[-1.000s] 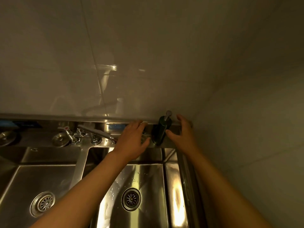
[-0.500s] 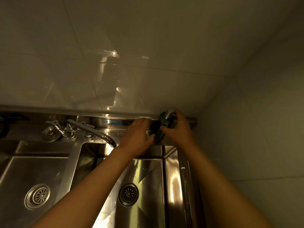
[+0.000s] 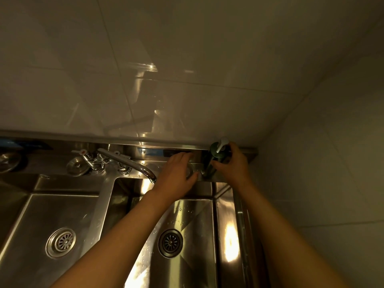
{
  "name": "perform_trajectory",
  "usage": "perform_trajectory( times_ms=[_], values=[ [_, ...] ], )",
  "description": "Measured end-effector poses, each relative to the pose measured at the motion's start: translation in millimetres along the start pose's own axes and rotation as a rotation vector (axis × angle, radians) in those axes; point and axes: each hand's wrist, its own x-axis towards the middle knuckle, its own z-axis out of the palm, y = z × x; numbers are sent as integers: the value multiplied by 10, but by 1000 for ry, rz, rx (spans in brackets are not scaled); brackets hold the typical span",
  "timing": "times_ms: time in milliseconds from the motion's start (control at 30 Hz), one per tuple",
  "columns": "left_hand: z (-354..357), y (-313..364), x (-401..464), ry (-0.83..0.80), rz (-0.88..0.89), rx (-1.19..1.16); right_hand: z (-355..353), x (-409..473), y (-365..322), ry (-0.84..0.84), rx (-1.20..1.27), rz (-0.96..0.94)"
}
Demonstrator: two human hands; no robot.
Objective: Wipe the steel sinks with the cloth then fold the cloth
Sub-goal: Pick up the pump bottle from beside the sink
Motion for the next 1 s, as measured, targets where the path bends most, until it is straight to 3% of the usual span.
perform_trajectory(
  times_ms=[300, 600, 1000],
  values=[
    [-219, 105, -213, 46, 27, -76, -172, -400, -389, 7, 57, -65],
    [-721, 527, -594, 75, 89, -270, -651, -785, -1259, 94, 92, -235],
    [-1372, 1109, -978, 152, 122, -303, -1042, -1337, -2490, 78, 119, -472]
  ],
)
